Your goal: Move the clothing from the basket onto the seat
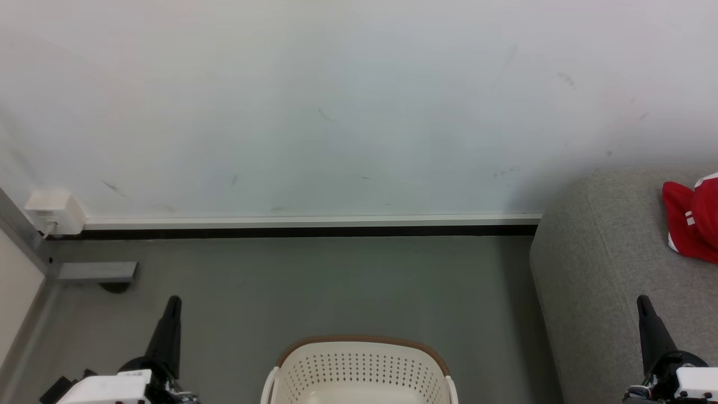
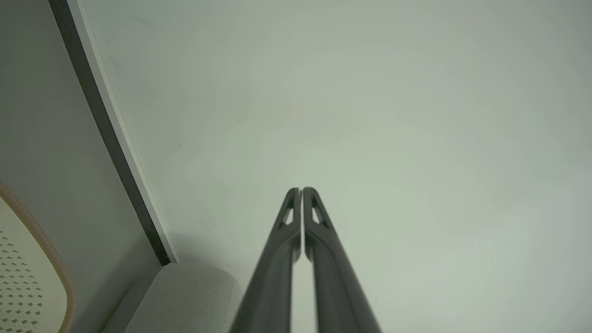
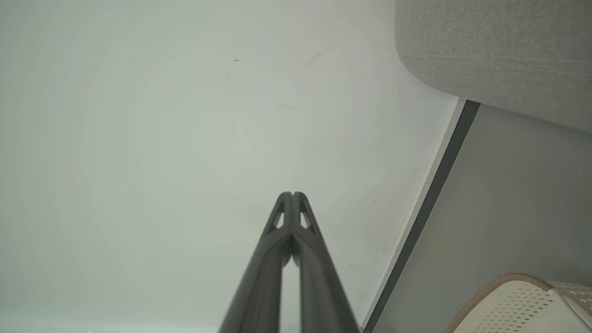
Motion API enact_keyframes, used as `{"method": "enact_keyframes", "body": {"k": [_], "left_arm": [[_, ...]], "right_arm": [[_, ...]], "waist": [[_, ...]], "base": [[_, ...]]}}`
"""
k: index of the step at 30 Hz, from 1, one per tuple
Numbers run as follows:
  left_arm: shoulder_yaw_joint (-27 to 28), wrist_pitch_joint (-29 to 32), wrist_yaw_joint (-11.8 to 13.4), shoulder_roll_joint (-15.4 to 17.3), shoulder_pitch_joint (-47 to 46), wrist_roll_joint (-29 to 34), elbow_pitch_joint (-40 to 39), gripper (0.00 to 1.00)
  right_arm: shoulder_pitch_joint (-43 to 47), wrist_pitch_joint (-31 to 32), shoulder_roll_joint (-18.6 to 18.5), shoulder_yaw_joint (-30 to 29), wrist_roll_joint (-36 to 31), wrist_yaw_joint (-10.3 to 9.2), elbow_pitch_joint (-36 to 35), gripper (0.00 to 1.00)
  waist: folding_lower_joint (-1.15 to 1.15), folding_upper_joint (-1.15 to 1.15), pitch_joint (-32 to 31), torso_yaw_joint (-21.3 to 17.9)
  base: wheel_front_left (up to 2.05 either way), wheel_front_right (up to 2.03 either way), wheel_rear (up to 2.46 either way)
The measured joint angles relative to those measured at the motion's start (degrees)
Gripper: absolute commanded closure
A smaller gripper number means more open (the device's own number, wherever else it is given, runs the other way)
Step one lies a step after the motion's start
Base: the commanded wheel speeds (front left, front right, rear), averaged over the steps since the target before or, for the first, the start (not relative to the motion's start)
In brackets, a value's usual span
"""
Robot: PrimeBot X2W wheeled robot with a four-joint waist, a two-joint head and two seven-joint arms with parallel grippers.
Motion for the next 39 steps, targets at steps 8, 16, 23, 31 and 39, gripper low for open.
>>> {"method": "enact_keyframes", "body": {"k": [8, 16, 23, 31, 39], "left_arm": [[0.00, 0.00, 0.00, 0.00, 0.00, 0.00, 0.00, 1.00], [0.00, 0.00, 0.00, 0.00, 0.00, 0.00, 0.00, 1.00], [0.00, 0.00, 0.00, 0.00, 0.00, 0.00, 0.00, 1.00], [0.00, 0.00, 0.00, 0.00, 0.00, 0.00, 0.00, 1.00], [0.00, 0.00, 0.00, 0.00, 0.00, 0.00, 0.00, 1.00]], "right_arm": [[0.00, 0.00, 0.00, 0.00, 0.01, 0.00, 0.00, 1.00], [0.00, 0.00, 0.00, 0.00, 0.00, 0.00, 0.00, 1.00], [0.00, 0.00, 0.00, 0.00, 0.01, 0.00, 0.00, 1.00], [0.00, 0.00, 0.00, 0.00, 0.01, 0.00, 0.00, 1.00], [0.00, 0.00, 0.00, 0.00, 0.01, 0.00, 0.00, 1.00]], "waist": [[0.00, 0.00, 0.00, 0.00], [0.00, 0.00, 0.00, 0.00], [0.00, 0.00, 0.00, 0.00], [0.00, 0.00, 0.00, 0.00], [0.00, 0.00, 0.00, 0.00]], "base": [[0.00, 0.00, 0.00], [0.00, 0.00, 0.00], [0.00, 0.00, 0.00], [0.00, 0.00, 0.00], [0.00, 0.00, 0.00]]}}
